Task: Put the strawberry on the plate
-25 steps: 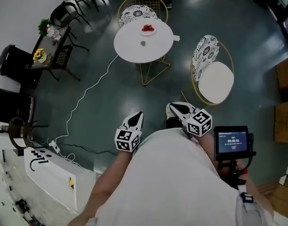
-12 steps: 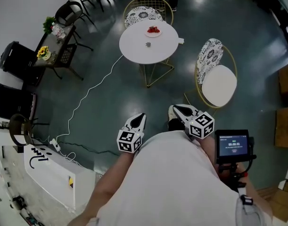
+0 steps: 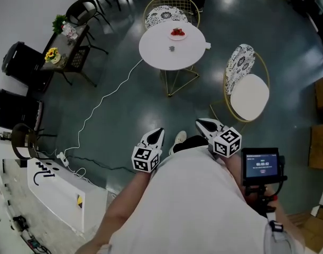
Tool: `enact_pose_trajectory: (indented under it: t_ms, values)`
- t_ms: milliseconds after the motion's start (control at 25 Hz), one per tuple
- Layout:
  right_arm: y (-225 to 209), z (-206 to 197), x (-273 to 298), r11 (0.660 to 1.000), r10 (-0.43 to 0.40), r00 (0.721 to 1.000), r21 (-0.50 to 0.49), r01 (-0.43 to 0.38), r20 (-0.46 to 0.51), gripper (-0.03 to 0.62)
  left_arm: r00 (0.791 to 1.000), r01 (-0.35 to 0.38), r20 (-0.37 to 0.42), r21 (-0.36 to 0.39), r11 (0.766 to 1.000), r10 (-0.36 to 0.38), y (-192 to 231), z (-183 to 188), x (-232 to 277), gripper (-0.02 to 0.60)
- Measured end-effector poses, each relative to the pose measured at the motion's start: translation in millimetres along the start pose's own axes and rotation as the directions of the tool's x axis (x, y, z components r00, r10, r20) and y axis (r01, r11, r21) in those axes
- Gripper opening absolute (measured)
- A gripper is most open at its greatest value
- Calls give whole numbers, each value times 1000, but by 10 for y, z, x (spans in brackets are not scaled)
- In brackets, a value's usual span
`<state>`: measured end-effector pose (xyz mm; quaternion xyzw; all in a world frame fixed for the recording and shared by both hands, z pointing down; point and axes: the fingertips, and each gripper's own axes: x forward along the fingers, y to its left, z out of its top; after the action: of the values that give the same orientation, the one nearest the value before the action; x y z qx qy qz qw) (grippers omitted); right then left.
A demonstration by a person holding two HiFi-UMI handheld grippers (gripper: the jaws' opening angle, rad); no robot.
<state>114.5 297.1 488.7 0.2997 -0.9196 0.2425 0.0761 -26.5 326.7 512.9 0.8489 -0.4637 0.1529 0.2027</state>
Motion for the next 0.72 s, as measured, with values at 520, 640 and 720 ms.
enact_pose_trajectory:
  t_ms: [520, 640, 720]
  values:
    - [204, 107, 593, 999, 48, 999, 7, -48, -12, 5, 1000, -14, 14, 0, 1000, 14, 532, 157, -162, 6]
    - [234, 117, 853, 998, 62, 998, 3, -62, -26, 5, 999, -27, 25, -8, 1000, 27, 768, 191, -194, 6]
    - [281, 135, 1036, 997, 74, 997, 2, -74, -30, 5, 999, -34, 23, -10, 999, 34, 918, 177, -236, 6]
